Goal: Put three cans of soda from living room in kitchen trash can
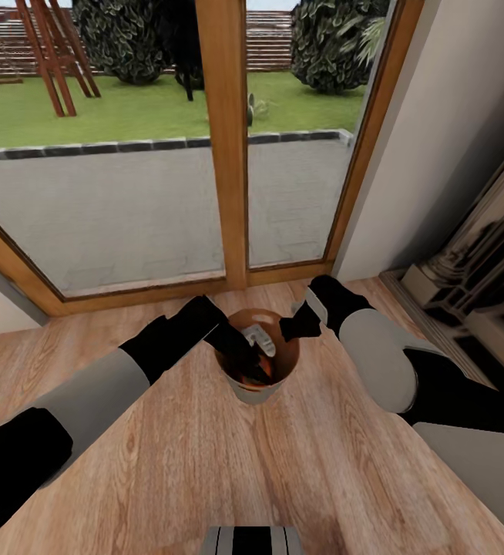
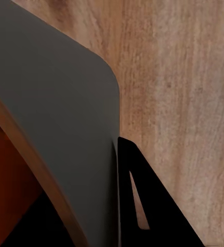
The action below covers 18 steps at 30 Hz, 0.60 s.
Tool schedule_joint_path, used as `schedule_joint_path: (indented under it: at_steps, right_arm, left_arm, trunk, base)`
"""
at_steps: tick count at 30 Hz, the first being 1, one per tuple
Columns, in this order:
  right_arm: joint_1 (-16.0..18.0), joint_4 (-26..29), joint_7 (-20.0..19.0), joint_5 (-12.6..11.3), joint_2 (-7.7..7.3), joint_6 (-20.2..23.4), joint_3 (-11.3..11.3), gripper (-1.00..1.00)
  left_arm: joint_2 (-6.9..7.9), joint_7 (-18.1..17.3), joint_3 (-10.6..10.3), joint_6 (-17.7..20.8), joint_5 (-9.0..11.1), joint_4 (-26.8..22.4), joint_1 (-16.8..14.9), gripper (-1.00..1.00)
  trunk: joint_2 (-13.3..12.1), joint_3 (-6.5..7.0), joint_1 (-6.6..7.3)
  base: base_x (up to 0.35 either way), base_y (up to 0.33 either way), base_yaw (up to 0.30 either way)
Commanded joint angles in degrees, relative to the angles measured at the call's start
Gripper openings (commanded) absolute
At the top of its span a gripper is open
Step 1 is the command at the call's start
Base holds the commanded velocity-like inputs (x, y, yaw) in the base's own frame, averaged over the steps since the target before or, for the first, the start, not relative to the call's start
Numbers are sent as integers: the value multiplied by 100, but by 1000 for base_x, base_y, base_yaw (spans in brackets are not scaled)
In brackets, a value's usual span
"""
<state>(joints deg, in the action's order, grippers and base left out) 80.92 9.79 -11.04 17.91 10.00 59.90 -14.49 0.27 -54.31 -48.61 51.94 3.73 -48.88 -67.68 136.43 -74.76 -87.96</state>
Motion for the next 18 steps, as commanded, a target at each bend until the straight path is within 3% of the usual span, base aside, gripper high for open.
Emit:
schedule_joint_path:
  at_steps: [1,11,13,14,17,18]
  right_arm:
    - [4,6,-29,-174,0,10,-89,-100]
    - [3,-4,-26,-166,0,10,-90,-100]
    - [3,-3,-24,-165,0,10,-90,-100]
    - [5,-3,-26,-165,0,10,-90,-100]
    - [3,-3,-27,-165,0,10,-90,-100]
    - [3,-3,-27,-165,0,10,-90,-100]
  left_arm:
    - [0,0,0,-4,0,1,0,100]
    - [82,-27,76,-69,32,-291,4,100]
    - [198,-45,166,-104,54,-470,6,100]
    - [326,-59,299,-113,64,-625,8,100]
    - [889,-309,1032,-120,86,-1190,43,100]
    - [985,-405,1196,-120,90,-1286,66,100]
  trunk:
    - [0,1,1]
    - [0,1,1]
    - [0,1,1]
    - [0,1,1]
    - [0,1,1]
    - [0,1,1]
  base:
    - [0,0,0]
    - [0,0,0]
    - [0,0,0]
    - [0,0,0]
    - [0,0,0]
    - [0,0,0]
